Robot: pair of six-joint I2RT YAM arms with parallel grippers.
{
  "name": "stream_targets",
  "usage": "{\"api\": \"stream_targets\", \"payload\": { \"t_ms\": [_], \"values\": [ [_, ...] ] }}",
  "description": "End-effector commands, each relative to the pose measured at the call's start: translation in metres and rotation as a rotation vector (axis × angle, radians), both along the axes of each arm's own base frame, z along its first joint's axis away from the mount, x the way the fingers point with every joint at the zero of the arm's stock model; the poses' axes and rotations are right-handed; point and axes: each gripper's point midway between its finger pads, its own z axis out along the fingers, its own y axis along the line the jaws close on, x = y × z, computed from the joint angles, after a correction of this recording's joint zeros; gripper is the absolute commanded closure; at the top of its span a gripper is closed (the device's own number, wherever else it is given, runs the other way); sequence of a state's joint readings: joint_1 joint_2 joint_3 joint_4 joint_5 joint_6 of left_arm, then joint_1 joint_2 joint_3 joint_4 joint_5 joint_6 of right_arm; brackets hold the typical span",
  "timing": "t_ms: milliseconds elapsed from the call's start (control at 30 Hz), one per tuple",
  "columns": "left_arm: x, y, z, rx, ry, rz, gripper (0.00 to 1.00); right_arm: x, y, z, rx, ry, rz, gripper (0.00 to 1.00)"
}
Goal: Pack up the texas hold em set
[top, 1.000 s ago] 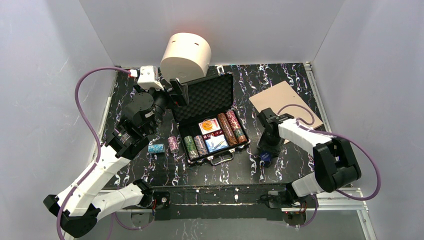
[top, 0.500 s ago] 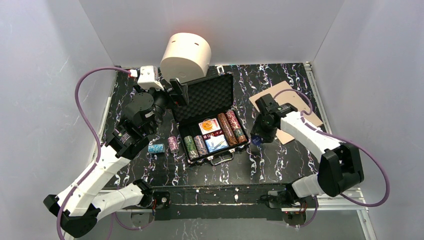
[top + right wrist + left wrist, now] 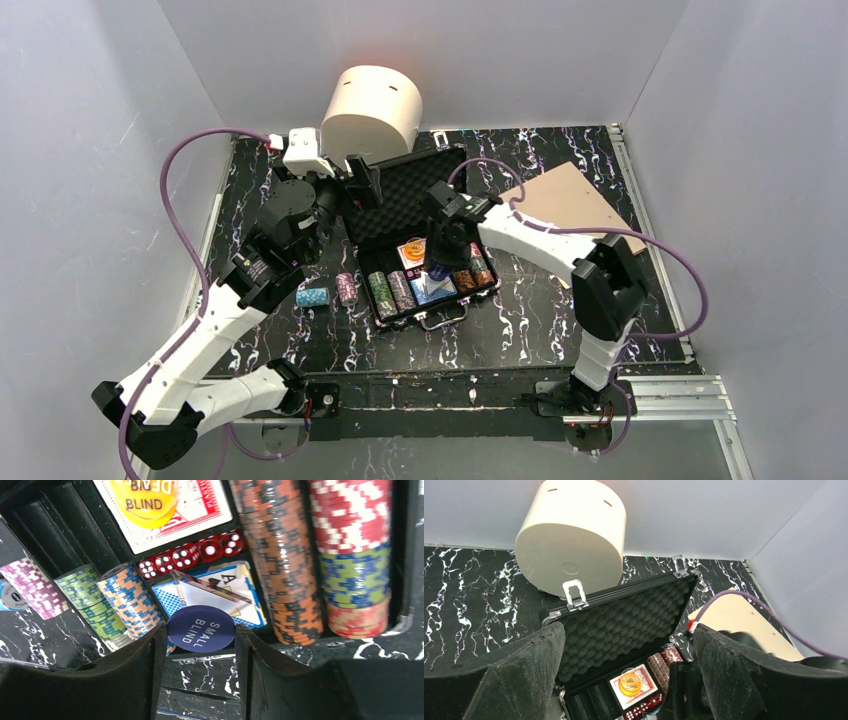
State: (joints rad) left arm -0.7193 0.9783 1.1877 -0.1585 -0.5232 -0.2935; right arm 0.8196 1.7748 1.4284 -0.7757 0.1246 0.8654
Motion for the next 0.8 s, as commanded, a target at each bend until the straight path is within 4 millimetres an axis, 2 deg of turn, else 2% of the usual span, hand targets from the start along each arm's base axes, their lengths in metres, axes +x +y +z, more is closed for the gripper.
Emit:
{"api": "stream_targets", "payload": {
  "t_ms": [0, 233, 433, 567, 667, 767],
  "values": [
    [-0.001, 0.006, 0.025, -0.027, -0.049, 0.020, 0.02, 0.006, 0.017, 0.001, -0.016, -0.023, 0.032, 0.46],
    [0.002, 0.003, 0.027, -0.017, -0.043, 0.017, 0.02, 0.009, 0.024, -0.011, -0.066, 0.000, 0.086, 0.44],
    [0.004, 0.003, 0.026, -0.008, -0.040, 0.022, 0.02, -0.001, 0.029, -0.012, -0.062, 0.033, 0.125, 0.42],
    [0.004, 0.004, 0.026, 0.002, -0.041, 0.026, 0.02, -0.011, 0.024, -0.018, -0.088, 0.070, 0.137, 0.41],
    [0.004, 0.006, 0.025, 0.008, -0.041, 0.032, 0.02, -0.017, 0.026, -0.020, -0.082, 0.088, 0.160, 0.38],
    [0.003, 0.007, 0.025, 0.013, -0.043, 0.035, 0.02, -0.015, 0.025, -0.020, -0.096, 0.083, 0.158, 0.33]
  ]
}}
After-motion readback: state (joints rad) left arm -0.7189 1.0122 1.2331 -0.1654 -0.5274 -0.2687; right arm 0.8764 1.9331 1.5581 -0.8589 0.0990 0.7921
